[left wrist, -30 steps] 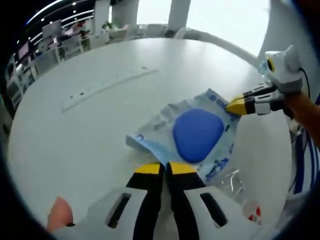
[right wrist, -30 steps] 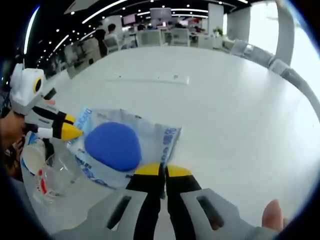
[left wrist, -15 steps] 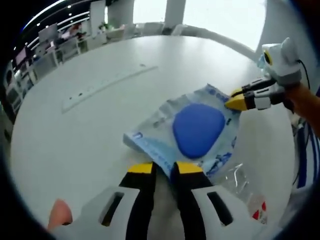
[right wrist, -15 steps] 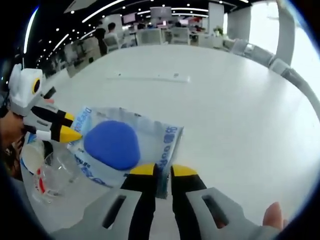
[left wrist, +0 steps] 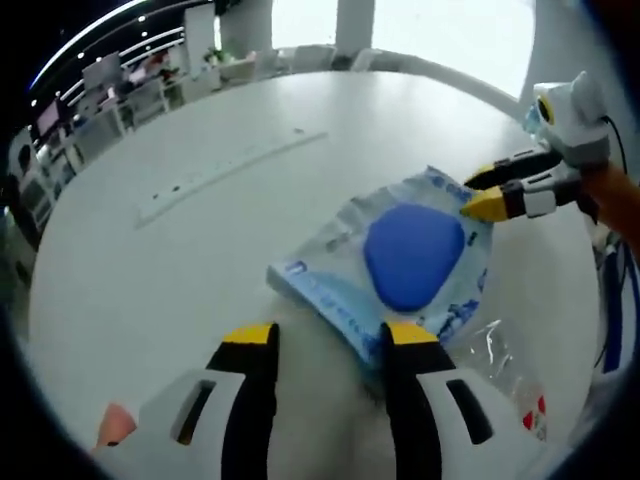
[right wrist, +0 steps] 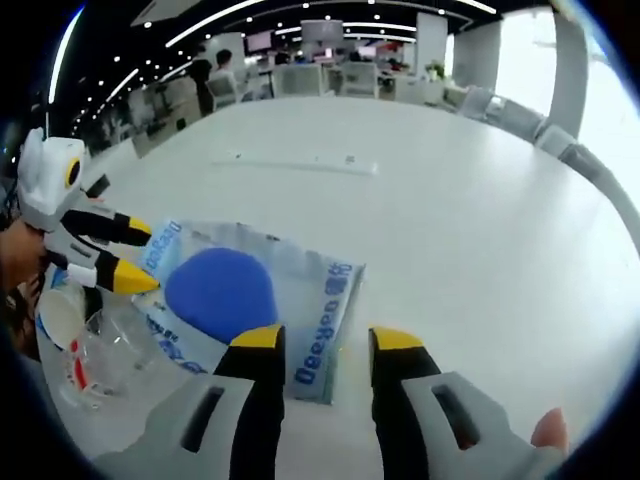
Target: Arrange the tabletop items into an orderly group along one side of the table until the central work area is clear of visible clutter.
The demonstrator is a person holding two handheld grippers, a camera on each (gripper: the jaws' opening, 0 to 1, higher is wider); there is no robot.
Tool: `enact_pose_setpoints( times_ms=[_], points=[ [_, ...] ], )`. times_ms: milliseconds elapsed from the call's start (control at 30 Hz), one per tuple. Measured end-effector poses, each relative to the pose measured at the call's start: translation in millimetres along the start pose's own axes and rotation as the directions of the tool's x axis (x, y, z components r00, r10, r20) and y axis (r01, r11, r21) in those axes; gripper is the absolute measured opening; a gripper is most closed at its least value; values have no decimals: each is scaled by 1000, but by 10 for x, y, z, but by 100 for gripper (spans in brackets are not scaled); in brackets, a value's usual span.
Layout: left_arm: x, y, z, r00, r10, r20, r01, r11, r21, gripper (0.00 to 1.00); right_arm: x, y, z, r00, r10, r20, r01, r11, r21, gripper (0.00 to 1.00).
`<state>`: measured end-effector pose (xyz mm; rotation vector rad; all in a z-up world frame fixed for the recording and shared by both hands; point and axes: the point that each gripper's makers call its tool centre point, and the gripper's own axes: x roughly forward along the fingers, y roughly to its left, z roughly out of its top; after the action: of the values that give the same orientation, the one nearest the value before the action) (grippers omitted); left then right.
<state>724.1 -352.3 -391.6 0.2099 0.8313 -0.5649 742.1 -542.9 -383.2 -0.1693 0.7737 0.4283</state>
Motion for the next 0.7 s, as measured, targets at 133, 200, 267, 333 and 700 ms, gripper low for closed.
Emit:
enact_pose_setpoints(
  times_ms=[133,200,267,333,700],
  points=[
    [-17,45,8,1000,18,7,-18,1000,12,48,-15,-18,23,1000,-9,11,9,1000,1,37],
    [-24,77,9,999,31,9,-31,999,14,53,-20,-22,35,1000,-12,19,12,1000,1,39],
    [-35,94,7,999,31,10,-31,999,12,54,-24,-34,41,1000,-21,24,21,1000,1,42],
    [-47,110,12,999,34,14,-34,999,10,55,-32,-52,56,999,-30,35,30,1000,1,46],
    [-107,151,119,996,28,88,-29,1000,10,67,-92,-112,212,990,-55,131,50,998,35,77]
  ],
)
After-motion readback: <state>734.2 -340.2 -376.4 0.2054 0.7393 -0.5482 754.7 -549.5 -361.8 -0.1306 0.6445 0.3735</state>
